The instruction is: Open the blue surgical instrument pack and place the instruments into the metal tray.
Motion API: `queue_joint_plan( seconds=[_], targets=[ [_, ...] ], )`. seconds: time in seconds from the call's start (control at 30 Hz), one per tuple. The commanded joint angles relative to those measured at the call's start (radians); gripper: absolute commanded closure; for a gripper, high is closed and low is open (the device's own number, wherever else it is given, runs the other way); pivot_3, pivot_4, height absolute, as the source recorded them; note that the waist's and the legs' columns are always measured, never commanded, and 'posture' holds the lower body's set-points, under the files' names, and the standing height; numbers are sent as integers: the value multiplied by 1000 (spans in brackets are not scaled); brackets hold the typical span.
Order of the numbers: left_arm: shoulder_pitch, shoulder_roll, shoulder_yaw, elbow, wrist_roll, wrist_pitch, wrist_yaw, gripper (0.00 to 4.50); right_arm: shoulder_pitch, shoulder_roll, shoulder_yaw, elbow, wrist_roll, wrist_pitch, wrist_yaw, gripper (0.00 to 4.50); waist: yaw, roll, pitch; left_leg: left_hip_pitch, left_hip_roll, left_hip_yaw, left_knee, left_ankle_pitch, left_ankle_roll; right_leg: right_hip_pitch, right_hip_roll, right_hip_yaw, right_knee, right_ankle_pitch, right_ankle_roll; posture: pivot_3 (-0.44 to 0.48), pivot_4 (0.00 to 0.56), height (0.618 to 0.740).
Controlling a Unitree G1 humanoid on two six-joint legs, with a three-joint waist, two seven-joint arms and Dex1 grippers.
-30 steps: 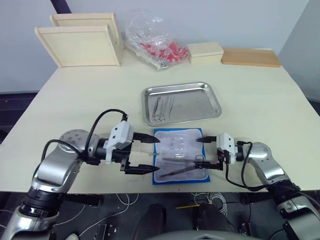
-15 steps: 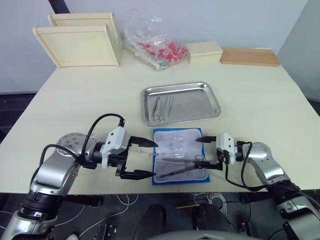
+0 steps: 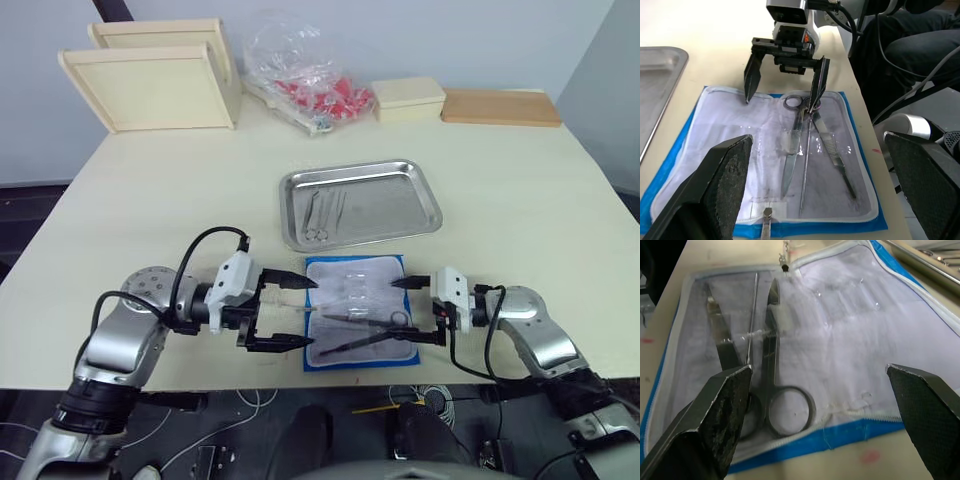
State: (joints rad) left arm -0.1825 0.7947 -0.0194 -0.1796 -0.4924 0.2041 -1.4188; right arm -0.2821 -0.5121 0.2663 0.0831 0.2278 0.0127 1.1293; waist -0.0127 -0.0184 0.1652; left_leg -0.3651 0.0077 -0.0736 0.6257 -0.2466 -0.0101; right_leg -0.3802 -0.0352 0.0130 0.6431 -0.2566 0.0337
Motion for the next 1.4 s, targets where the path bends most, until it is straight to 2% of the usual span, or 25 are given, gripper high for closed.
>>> queue_joint_plan(
  seconds=[0.03,0.17,0.37,0.63,0.9,1.4],
  targets=[
    [-9,-6,-13,0,4,-28,-16,19,-7,-10,-40,-109,35,33,-14,0,0,0,3,0,0,0,0,0,0,0,0,0,0,0,0,0,150,740],
    [-16,-20,-36,9,13,-41,-10,19,-5,-24,-64,-172,55,64,-22,0,1,0,5,-1,0,0,0,0,0,-1,0,-1,-1,0,0,0,150,740],
    [-18,-63,-76,40,55,-92,3,19,39,-111,-126,-325,118,138,-10,0,3,0,5,-4,-1,0,1,0,0,-2,-1,-2,-1,1,1,0,150,740],
    [-13,-104,-130,99,128,-155,17,19,147,-274,-280,-530,270,255,23,0,3,0,6,-13,-1,-1,7,0,1,-7,-1,-4,-1,2,1,0,150,740],
    [-26,-114,-167,157,165,-195,-2,19,211,-378,-412,-611,363,323,37,0,4,0,6,-14,-1,-1,9,0,1,-7,-1,-6,-1,3,4,0,150,740],
    [-72,-179,-233,347,265,-331,-5,19,219,-414,-453,-690,424,396,-7,0,6,-1,6,-15,-1,-1,10,0,1,-7,-1,-7,0,3,4,0,150,740]
  ],
)
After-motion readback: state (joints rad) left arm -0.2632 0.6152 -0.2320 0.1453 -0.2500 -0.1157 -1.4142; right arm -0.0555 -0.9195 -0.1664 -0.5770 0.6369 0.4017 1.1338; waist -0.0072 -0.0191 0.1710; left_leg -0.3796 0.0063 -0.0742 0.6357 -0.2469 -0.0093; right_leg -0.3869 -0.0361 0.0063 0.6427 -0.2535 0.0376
